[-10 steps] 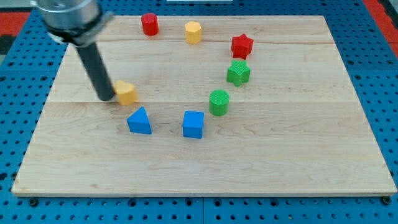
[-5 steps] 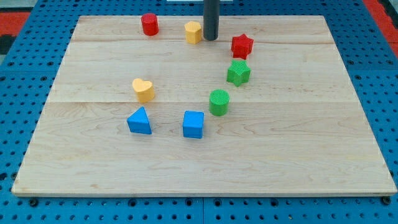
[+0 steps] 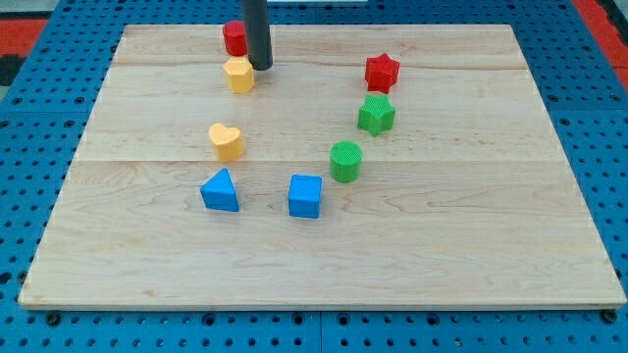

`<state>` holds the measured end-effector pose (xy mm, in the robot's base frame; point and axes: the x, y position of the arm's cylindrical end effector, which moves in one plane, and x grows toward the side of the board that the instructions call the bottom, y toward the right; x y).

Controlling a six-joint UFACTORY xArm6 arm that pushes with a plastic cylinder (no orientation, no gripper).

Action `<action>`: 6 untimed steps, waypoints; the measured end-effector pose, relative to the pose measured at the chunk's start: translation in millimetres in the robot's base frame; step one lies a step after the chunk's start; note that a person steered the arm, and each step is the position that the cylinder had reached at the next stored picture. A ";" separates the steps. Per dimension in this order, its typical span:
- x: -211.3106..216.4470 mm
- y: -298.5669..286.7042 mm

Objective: Keep the yellow hexagon top left of the yellow heart

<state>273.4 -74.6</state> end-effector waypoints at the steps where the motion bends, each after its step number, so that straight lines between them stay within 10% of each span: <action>1: 5.5 -15.9; 6: 128.9 1.9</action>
